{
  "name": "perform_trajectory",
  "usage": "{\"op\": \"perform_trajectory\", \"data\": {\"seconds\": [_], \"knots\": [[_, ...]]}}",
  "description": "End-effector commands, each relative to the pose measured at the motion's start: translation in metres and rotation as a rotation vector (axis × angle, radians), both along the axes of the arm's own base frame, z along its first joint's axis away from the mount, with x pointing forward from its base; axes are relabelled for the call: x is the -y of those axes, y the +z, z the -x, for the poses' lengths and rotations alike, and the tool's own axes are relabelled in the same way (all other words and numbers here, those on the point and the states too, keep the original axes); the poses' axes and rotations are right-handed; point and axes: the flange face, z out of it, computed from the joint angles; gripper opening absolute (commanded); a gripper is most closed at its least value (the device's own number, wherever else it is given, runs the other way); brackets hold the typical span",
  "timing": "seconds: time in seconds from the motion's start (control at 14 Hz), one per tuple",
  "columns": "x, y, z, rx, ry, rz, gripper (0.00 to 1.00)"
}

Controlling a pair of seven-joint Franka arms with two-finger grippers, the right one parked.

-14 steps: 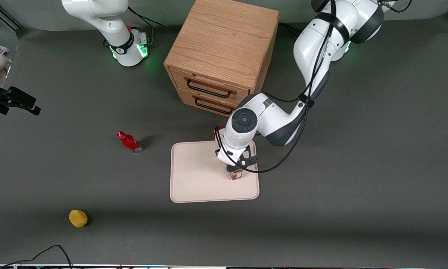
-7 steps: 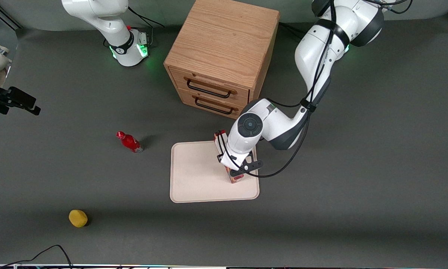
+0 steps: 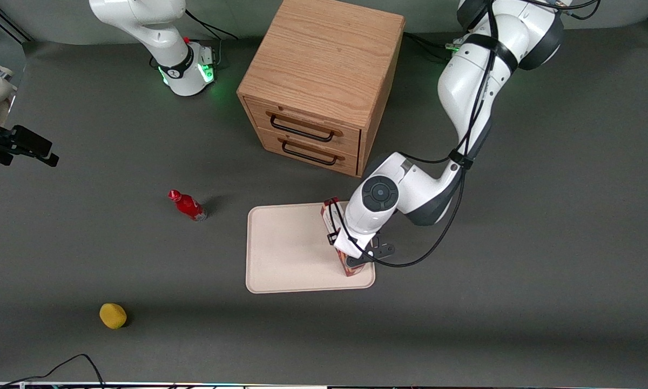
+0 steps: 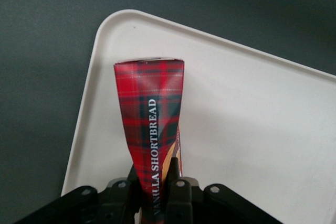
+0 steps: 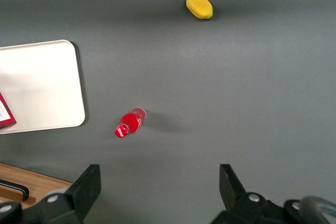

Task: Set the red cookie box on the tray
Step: 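Lower the box onto the tray corner with the left gripper, then open the left gripper, releasing the box onto the tray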

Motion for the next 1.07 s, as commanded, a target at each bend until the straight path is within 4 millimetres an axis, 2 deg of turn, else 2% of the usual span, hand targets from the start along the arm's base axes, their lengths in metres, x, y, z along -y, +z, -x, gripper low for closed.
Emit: {"op": "perform_trajectory", "data": {"seconds": [0.0,0.21,0.29,0.5,0.64,0.86,1.0], "knots": [[0.002,-0.004,0.001,0.006,-0.014,0.004,1.0],[0.001,0.011,-0.001,0.005,-0.003,0.01,1.0],[-0.009,0.019,-0.007,0.001,0.012,0.009,1.0],[-0.02,0.045,-0.006,-0.061,-0.023,-0.054,1.0],[-0.03,0.076,-0.003,-0.094,-0.041,-0.076,1.0],[-0.042,0.139,0.007,-0.113,-0.041,-0.064,1.0],[-0.078,0.181,0.009,-0.169,-0.089,-0.085,1.0]]}}
